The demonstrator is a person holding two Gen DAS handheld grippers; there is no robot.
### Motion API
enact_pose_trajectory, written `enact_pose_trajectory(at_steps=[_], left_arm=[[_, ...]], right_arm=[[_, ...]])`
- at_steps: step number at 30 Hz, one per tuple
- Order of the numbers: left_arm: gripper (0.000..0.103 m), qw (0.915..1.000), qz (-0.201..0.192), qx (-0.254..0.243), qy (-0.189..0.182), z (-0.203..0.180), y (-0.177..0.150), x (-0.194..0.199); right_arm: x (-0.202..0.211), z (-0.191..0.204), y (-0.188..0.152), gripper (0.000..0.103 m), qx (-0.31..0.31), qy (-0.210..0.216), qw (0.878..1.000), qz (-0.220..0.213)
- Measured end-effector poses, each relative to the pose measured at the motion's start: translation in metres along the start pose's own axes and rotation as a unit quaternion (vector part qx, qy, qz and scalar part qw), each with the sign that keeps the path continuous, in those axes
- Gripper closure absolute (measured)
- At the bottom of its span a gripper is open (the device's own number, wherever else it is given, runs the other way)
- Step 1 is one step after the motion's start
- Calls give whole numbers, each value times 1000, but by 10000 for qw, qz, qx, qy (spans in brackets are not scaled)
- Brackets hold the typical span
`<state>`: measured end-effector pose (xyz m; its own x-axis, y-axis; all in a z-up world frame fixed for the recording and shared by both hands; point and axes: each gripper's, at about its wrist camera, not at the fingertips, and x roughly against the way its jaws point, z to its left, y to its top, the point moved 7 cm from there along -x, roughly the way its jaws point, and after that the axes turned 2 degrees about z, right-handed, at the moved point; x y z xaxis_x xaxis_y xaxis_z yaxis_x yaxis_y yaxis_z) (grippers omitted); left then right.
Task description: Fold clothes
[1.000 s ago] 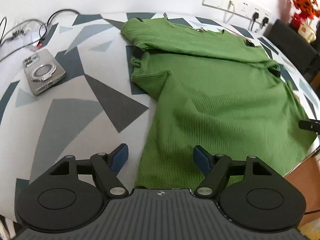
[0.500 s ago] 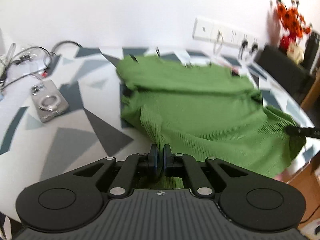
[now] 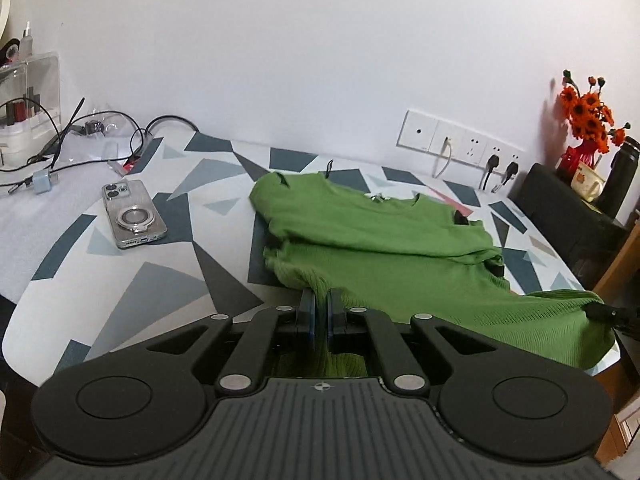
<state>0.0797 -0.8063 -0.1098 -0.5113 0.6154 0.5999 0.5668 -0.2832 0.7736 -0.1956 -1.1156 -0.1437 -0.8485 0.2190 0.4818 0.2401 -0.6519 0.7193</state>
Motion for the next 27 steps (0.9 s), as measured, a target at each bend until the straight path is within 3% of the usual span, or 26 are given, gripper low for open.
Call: enact_pose_trajectory(at_steps=[7,11,21,27], left_arm=[[98,9999,46,70,69,0,-10,26],[98,9997,36,228,9,-1,-7,17],[98,9994,-71,350,-2,0,54,-33],[98,9989,136,460,1,11,89,-96]], right_arm=[[32,6,7,98,146,345,9993,-71],[27,2,10,98,79,334,9994,-75],[-32,-6,56,98,-214,134,9996,-115],[-80,-11,93,98,-229,126,9995,-190]])
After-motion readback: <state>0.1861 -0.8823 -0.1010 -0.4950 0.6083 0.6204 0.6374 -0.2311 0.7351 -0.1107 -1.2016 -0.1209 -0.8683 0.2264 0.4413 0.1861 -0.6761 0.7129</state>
